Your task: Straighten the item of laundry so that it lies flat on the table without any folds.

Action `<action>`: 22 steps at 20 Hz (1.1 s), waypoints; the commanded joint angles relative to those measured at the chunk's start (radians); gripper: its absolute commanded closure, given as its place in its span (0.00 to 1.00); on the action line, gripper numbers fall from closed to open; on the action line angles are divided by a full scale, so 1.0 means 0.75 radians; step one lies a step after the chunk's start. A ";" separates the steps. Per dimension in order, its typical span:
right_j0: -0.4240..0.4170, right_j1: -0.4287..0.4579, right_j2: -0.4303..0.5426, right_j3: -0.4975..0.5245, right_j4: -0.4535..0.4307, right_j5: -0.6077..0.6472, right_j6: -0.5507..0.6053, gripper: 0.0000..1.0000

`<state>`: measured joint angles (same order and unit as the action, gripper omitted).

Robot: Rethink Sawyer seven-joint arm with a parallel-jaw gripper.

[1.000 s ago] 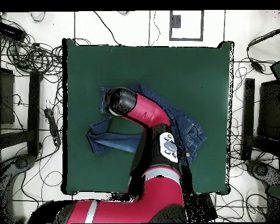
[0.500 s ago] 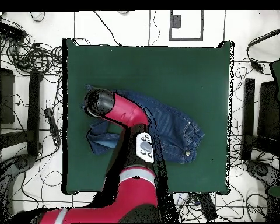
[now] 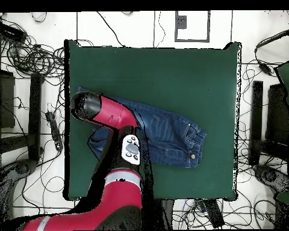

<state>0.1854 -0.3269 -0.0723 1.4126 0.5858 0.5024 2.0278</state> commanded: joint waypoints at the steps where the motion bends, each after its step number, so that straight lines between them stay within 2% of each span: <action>1: 0.064 0.211 -0.003 -0.127 0.095 -0.037 0.468 1.00; 5: 0.107 0.295 -0.107 -0.231 0.081 0.053 0.586 1.00; 11: 0.193 0.334 -0.308 -0.280 0.067 0.172 0.808 1.00; 13: 0.205 0.317 -0.320 -0.278 0.075 0.196 0.859 1.00; 18: 0.282 0.311 -0.345 -0.332 0.135 0.313 1.131 1.00; 22: 0.290 0.282 -0.321 -0.326 0.138 0.313 1.158 1.00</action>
<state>0.3594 -0.1297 -0.3251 1.1831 0.6214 0.6042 2.4955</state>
